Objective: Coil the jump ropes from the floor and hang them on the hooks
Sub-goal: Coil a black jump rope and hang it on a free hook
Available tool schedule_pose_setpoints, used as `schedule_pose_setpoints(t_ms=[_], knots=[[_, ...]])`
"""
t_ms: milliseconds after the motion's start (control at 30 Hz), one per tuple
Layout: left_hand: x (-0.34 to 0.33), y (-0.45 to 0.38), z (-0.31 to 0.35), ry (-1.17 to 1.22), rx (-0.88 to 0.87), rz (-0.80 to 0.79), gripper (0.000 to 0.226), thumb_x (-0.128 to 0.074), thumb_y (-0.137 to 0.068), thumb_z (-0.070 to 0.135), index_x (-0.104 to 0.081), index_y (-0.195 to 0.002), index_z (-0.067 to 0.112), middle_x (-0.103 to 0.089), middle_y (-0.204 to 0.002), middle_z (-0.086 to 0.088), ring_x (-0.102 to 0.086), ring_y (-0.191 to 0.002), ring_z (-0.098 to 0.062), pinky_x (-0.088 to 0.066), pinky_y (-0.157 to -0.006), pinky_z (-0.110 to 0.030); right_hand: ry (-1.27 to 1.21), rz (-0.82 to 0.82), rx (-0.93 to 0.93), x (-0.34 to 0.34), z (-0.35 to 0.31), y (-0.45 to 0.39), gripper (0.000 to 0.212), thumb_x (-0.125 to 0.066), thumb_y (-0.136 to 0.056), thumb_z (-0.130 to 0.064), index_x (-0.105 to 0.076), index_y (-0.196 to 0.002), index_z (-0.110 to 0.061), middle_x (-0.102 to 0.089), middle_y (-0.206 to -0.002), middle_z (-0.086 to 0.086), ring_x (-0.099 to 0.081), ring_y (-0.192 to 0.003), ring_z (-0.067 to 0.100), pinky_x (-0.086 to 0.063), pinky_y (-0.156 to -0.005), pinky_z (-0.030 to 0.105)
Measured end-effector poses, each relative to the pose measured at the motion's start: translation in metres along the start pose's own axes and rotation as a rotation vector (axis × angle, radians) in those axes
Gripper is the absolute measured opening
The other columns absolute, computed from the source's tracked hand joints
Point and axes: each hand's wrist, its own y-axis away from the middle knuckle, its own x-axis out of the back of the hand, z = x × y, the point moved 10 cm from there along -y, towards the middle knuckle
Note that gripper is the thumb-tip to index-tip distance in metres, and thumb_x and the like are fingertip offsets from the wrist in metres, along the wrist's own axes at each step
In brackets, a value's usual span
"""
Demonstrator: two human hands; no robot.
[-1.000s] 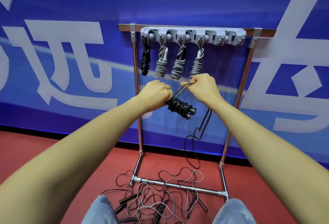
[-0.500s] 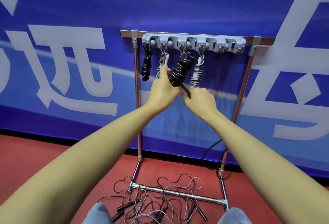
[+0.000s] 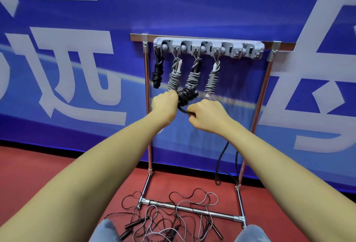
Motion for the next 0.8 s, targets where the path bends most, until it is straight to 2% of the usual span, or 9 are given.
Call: schedule_pose_setpoints(t_ms=[100, 200, 267, 333, 400, 500, 667, 733, 800], knots=[[-0.004, 0.006, 0.015, -0.218, -0.198, -0.055, 0.027, -0.050, -0.084, -0.006, -0.049, -0.110, 0.001, -0.062, -0.107, -0.012, -0.062, -0.096, -0.033, -0.031, -0.056, -0.031, 0.158, 0.077, 0.067, 0.013, -0.010, -0.002, 0.023, -0.042, -0.093, -0.018, -0.061, -0.106, -0.020, -0.065, -0.099, 0.000, -0.060, -0.089, 0.028, -0.029, -0.060, 0.030], [-0.006, 0.011, 0.024, -0.381, -0.342, -0.081, 0.021, -0.050, -0.084, -0.003, -0.054, -0.104, 0.004, -0.060, -0.091, -0.006, -0.062, -0.094, -0.030, -0.024, -0.050, -0.027, 0.147, 0.097, -0.017, 0.020, -0.004, -0.005, 0.013, -0.043, -0.094, -0.019, -0.053, -0.100, -0.014, -0.063, -0.101, 0.004, -0.060, -0.088, 0.032, -0.029, -0.063, 0.033], [-0.012, 0.013, 0.027, -0.433, -0.430, -0.120, 0.012, -0.051, -0.082, -0.004, -0.050, -0.081, 0.007, -0.052, -0.079, -0.005, -0.058, -0.082, -0.029, -0.019, -0.048, -0.025, 0.093, 0.093, -0.084, 0.019, 0.001, -0.006, 0.012, -0.044, -0.091, -0.016, -0.051, -0.099, -0.011, -0.063, -0.100, 0.008, -0.059, -0.088, 0.036, -0.028, -0.064, 0.033], [-0.016, 0.015, 0.029, -0.390, -0.493, -0.132, 0.032, -0.053, -0.077, -0.006, -0.030, -0.062, 0.011, -0.040, -0.071, -0.002, -0.046, -0.073, -0.026, -0.015, -0.048, -0.024, 0.029, 0.092, -0.146, 0.016, 0.008, -0.007, 0.017, -0.044, -0.089, -0.013, -0.054, -0.102, -0.009, -0.063, -0.099, 0.010, -0.058, -0.089, 0.037, -0.029, -0.066, 0.032], [-0.011, 0.024, 0.042, -0.360, -0.661, -0.035, 0.044, -0.068, -0.060, -0.004, -0.029, -0.054, 0.013, -0.030, -0.057, 0.001, -0.041, -0.058, -0.024, -0.016, -0.047, -0.022, -0.058, 0.093, -0.209, 0.012, 0.017, -0.009, 0.020, -0.045, -0.086, -0.009, -0.057, -0.101, -0.011, -0.063, -0.098, 0.011, -0.057, -0.088, 0.037, -0.032, -0.067, 0.032], [-0.001, 0.037, 0.050, -0.229, -0.842, 0.140, 0.044, -0.082, -0.026, -0.002, -0.043, -0.041, 0.013, -0.037, -0.040, -0.001, -0.038, -0.032, -0.022, -0.022, -0.043, -0.016, -0.232, 0.082, -0.281, 0.006, 0.033, -0.012, 0.012, -0.050, -0.091, -0.017, -0.061, -0.096, -0.014, -0.065, -0.097, 0.008, -0.057, -0.090, 0.031, -0.039, -0.066, 0.034], [0.030, 0.053, 0.048, -0.001, -0.923, 0.329, 0.035, -0.077, -0.044, -0.010, -0.048, -0.055, 0.009, -0.041, -0.045, -0.005, -0.038, -0.038, -0.023, -0.028, -0.045, -0.021, -0.425, 0.040, -0.324, 0.005, 0.045, -0.014, 0.033, -0.062, -0.088, -0.046, -0.061, -0.077, -0.015, -0.063, -0.080, 0.001, -0.054, -0.080, 0.021, -0.041, -0.068, 0.032], [0.046, 0.053, 0.043, 0.187, -0.880, 0.390, 0.025, -0.070, -0.058, -0.003, -0.053, -0.072, 0.009, -0.044, -0.046, -0.006, -0.040, -0.039, -0.026, -0.031, -0.044, -0.023, -0.449, 0.065, -0.327, 0.011, 0.048, -0.014, 0.035, -0.060, -0.089, -0.045, -0.061, -0.075, -0.012, -0.060, -0.075, 0.002, -0.052, -0.077, 0.023, -0.040, -0.067, 0.031], [0.063, 0.045, 0.031, 0.396, -0.697, 0.386, 0.029, -0.067, -0.074, 0.013, -0.053, -0.099, 0.010, -0.052, -0.056, -0.004, -0.049, -0.049, -0.032, -0.032, -0.047, -0.026, -0.470, 0.087, -0.322, 0.014, 0.049, -0.014, 0.023, -0.059, -0.089, -0.027, -0.058, -0.073, -0.010, -0.056, -0.071, 0.004, -0.053, -0.077, 0.029, -0.040, -0.066, 0.033]])
